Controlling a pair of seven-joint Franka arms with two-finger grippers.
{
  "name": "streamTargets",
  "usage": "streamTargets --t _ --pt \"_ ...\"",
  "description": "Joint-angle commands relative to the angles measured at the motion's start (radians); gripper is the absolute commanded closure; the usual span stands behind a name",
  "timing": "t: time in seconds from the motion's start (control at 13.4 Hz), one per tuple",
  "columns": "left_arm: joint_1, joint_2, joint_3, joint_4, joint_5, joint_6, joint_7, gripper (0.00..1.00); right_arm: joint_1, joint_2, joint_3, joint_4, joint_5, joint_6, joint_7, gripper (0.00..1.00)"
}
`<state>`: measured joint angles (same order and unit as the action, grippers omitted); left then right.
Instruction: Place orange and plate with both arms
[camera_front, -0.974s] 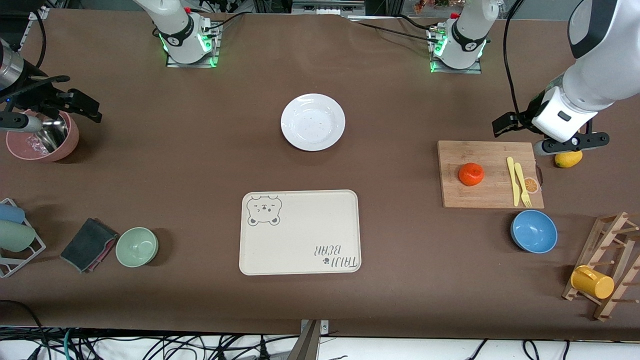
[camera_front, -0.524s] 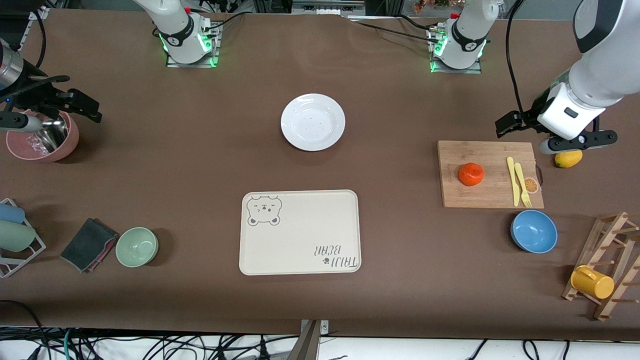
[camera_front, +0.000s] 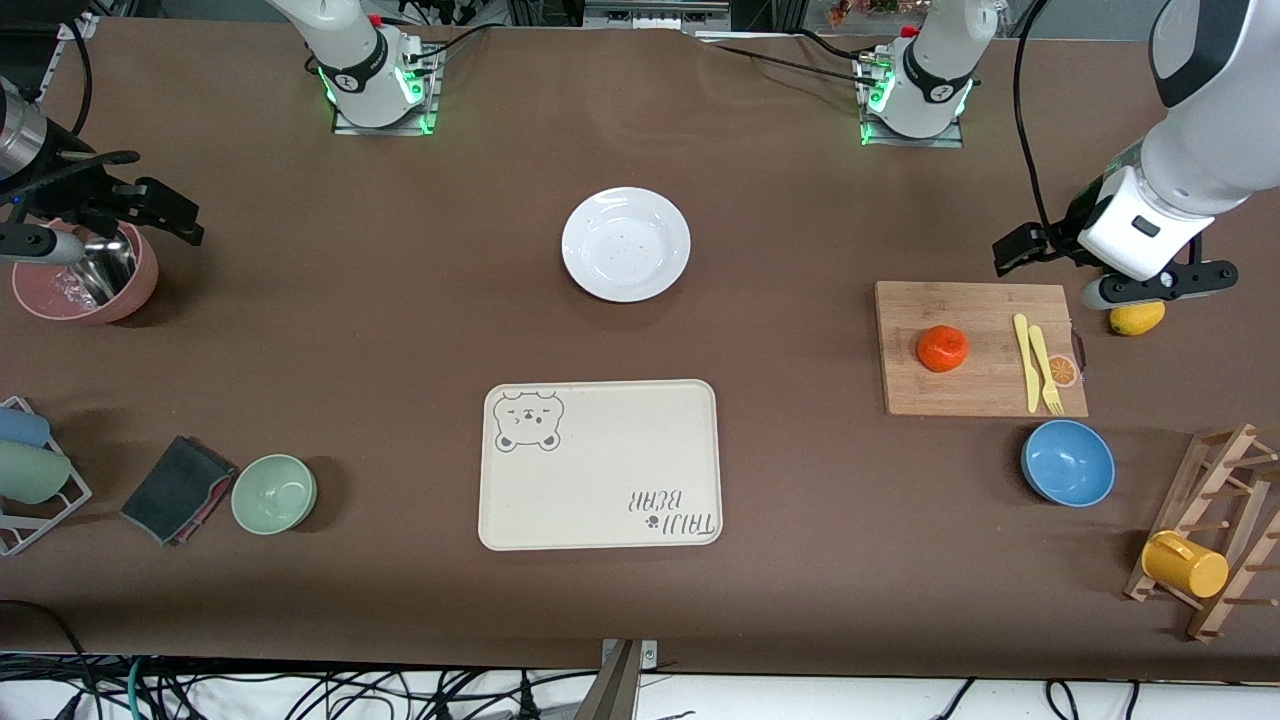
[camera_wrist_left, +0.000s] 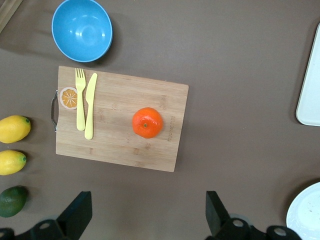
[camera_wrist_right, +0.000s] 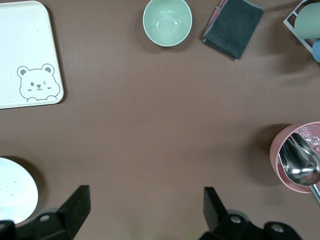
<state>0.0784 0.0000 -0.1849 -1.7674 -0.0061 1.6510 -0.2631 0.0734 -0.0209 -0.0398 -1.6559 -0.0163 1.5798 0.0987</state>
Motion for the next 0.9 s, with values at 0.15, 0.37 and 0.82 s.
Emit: streamTargets --t 0.15,0.37,0.82 --pt "0.004 0.024 -0.005 0.022 0.020 -0.005 0.007 0.00 -0.001 0.004 0.000 0.024 0.013 -0.029 -0.014 0.00" --pt "0.006 0.020 -0.005 0.019 0.020 -0.010 0.008 0.00 -0.001 0.003 0.000 0.024 0.015 -0.035 -0.014 0.00" --pt "0.009 0.017 -0.001 0.020 0.018 -0.011 0.008 0.00 -0.001 0.003 0.006 0.024 0.013 -0.037 -0.013 0.00"
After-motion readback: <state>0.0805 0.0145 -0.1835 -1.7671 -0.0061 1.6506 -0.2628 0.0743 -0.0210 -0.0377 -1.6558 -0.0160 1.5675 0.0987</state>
